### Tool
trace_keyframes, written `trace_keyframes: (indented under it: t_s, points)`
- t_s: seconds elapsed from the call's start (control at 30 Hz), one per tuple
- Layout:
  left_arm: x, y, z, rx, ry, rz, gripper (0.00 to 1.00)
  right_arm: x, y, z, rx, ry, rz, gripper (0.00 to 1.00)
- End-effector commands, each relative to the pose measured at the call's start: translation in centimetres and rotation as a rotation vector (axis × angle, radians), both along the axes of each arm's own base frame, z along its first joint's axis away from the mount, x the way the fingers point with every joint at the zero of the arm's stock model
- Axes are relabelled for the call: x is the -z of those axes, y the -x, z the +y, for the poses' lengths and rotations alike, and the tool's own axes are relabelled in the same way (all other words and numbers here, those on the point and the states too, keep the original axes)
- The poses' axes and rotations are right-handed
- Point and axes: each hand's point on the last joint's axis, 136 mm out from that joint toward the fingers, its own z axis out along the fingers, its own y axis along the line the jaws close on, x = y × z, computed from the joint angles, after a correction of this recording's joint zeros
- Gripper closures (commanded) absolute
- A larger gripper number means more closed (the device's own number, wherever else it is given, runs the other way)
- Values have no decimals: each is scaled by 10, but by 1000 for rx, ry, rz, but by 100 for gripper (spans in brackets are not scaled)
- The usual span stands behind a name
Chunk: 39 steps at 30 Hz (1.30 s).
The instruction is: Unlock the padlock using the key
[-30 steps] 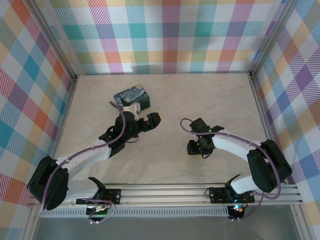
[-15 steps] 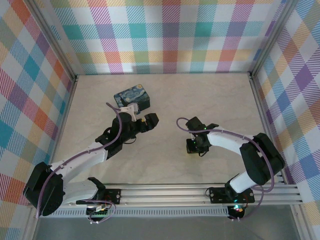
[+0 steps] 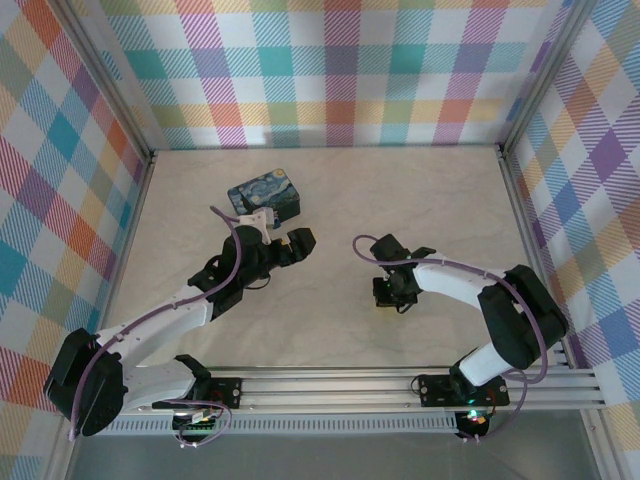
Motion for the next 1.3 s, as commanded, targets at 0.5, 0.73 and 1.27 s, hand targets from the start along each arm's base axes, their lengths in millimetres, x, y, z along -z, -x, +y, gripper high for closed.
trace_keyframes:
  t_s: [0.5, 0.73, 1.27]
  points:
    - [-5, 1, -5, 10, 19, -8, 0, -23, -5, 10, -16, -129, -162, 100]
    - [-14, 1, -18, 55, 84, -9, 0, -57, -11, 27, -64, -294, -320, 100]
    - [-90, 53, -120, 602, 206, -194, 18, -197, 3, 58, -342, -696, -818, 100]
